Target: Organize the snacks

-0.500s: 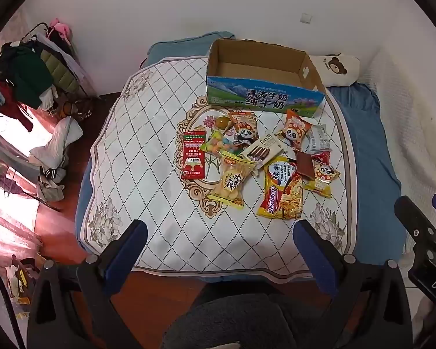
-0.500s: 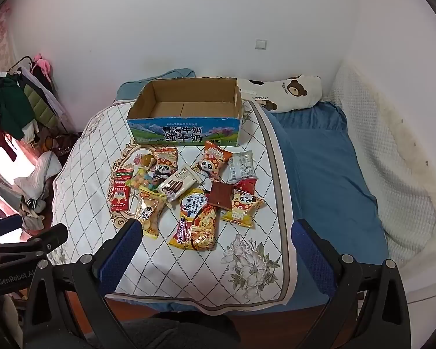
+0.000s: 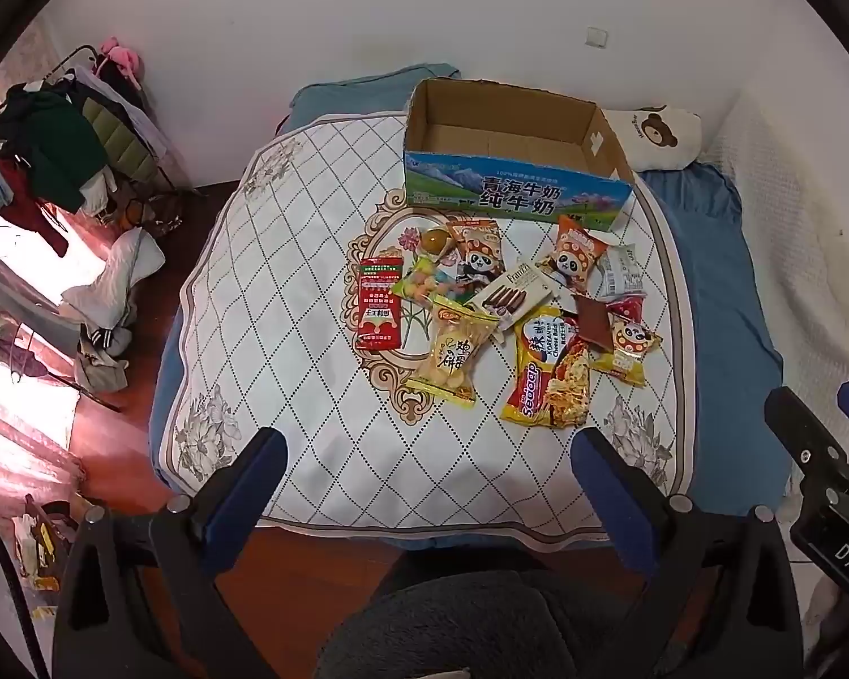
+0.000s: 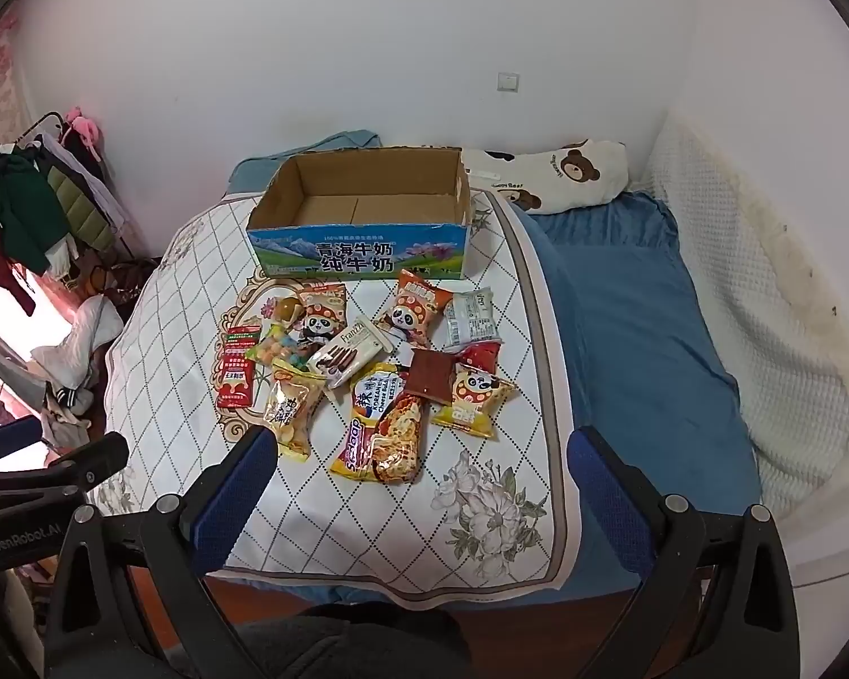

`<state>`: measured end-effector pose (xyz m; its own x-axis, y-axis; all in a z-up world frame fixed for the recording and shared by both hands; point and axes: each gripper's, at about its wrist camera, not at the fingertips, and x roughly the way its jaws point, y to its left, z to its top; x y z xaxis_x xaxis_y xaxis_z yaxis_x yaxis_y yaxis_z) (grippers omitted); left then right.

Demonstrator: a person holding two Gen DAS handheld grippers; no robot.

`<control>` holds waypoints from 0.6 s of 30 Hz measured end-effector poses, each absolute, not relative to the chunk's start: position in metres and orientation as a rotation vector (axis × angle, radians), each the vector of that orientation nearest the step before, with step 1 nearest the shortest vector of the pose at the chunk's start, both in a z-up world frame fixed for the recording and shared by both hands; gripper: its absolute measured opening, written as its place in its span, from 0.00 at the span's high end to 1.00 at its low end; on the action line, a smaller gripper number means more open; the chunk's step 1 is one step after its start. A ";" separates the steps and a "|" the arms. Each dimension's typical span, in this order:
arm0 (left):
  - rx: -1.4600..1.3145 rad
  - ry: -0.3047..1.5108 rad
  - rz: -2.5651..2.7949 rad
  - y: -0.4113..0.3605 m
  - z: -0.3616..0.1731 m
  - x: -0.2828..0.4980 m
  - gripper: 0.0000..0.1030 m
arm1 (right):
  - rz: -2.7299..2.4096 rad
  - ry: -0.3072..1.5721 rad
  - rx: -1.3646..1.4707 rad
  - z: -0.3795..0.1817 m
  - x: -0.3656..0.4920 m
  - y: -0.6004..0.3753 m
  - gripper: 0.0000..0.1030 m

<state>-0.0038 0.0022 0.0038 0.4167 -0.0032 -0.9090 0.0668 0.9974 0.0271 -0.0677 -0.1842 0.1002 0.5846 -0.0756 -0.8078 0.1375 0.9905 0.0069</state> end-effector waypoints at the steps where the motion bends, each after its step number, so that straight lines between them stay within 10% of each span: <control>1: 0.062 1.140 -0.044 0.003 0.004 -0.004 0.00 | -0.122 0.939 0.072 0.100 -0.068 -0.184 0.00; 18: 0.072 1.140 -0.046 -0.005 0.002 0.001 0.00 | -0.130 0.935 0.078 0.099 -0.066 -0.190 0.00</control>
<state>0.0007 -0.0054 0.0015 0.4166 0.0002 -0.9091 0.0733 0.9967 0.0338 -0.0661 -0.1898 0.0992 0.5868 -0.0773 -0.8061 0.1451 0.9894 0.0108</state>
